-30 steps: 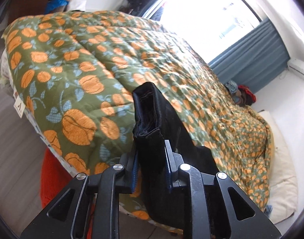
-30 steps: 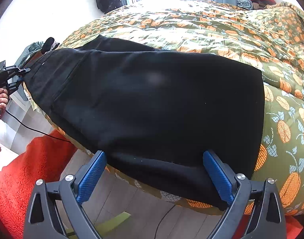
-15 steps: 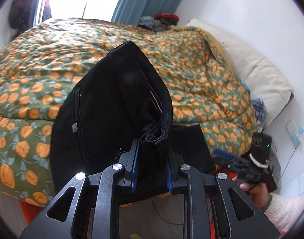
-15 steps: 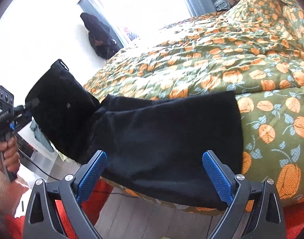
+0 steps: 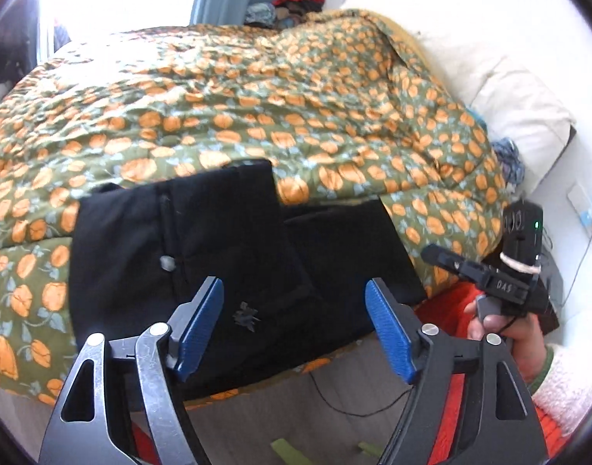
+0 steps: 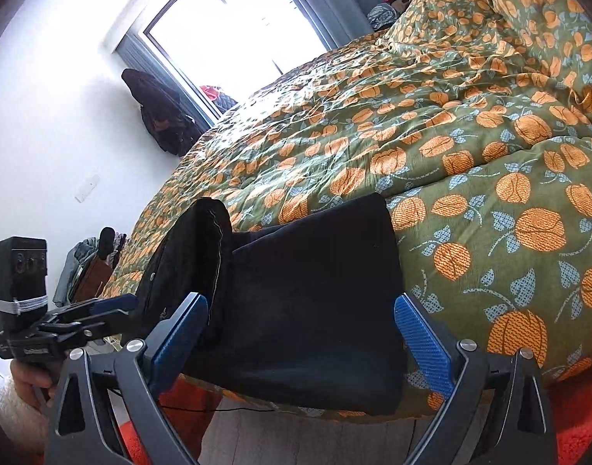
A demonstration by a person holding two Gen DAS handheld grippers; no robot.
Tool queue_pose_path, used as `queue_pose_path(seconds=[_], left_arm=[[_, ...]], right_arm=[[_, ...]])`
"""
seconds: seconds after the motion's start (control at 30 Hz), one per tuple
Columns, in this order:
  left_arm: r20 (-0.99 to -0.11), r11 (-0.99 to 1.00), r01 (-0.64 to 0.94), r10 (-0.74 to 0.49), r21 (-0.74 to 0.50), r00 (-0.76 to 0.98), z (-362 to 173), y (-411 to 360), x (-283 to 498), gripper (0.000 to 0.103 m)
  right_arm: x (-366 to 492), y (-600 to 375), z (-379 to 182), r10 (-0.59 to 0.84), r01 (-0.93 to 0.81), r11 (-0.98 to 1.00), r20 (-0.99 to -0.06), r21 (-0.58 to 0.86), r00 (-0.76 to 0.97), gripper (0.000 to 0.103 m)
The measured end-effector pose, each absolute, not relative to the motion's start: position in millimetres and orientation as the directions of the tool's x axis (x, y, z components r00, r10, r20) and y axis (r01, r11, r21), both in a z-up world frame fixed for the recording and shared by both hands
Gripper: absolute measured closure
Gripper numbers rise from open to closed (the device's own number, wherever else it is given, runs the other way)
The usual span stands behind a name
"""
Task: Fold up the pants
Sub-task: 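Lay the waistband end over the folded legs and open the left tool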
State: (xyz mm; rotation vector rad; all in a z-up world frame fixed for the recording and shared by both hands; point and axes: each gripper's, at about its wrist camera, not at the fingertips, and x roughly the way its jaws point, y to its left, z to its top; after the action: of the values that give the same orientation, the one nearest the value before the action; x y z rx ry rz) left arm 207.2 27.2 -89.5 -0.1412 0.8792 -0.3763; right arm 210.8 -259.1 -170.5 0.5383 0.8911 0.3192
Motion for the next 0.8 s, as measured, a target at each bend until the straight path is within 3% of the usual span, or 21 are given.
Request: queue_pose_path(seconds=[0.1,0.17,0.23,0.3,0.37,0.43,0.8], left_arm=[[-0.733,0.964,0.120,-0.258,-0.237,0.629,-96.2,71.1,220.5,0.025],[-0.766,0.969,0.016,-0.204,-0.245,0.609,-117.1,96.6,233.1,0.049],[-0.811,0.960,-0.041,-0.209,-0.275,0.547,-145.7,103.9,242.7,0.061],[-0.836,0.972,-0.008,-0.198,-0.235,0.512,-167.6,79.7,244.7,0.060],[-0.851,0.995,0.059,-0.103,-0.085,0.516,-178.7,45.9,241.2,0.039],[-0.856,0.997,0.072,-0.036,0.002,0.516,-186.2,26.9,240.5,0.031],[-0.866,0.997,0.062,0.006,0.043,0.501,-188.1,23.2,238.0,0.029]], right_arm=[[213.7,-257.0,-171.9,0.484,-0.048,0.820,-0.646,0.570,0.591,0.006],[215.4,-253.8,-171.7,0.486,-0.059,0.823,-0.646,0.565,0.588,0.006],[215.2,-250.4,-171.0,0.487,-0.070,0.827,-0.648,0.558,0.586,0.006],[213.1,-247.1,-170.6,0.488,-0.080,0.831,-0.651,0.551,0.582,0.006],[212.5,-244.6,-171.0,0.485,-0.085,0.836,-0.658,0.542,0.577,0.006],[211.6,-243.2,-171.5,0.480,-0.086,0.841,-0.663,0.534,0.574,0.006],[212.8,-236.0,-173.4,0.476,-0.100,0.851,-0.678,0.515,0.560,0.006]])
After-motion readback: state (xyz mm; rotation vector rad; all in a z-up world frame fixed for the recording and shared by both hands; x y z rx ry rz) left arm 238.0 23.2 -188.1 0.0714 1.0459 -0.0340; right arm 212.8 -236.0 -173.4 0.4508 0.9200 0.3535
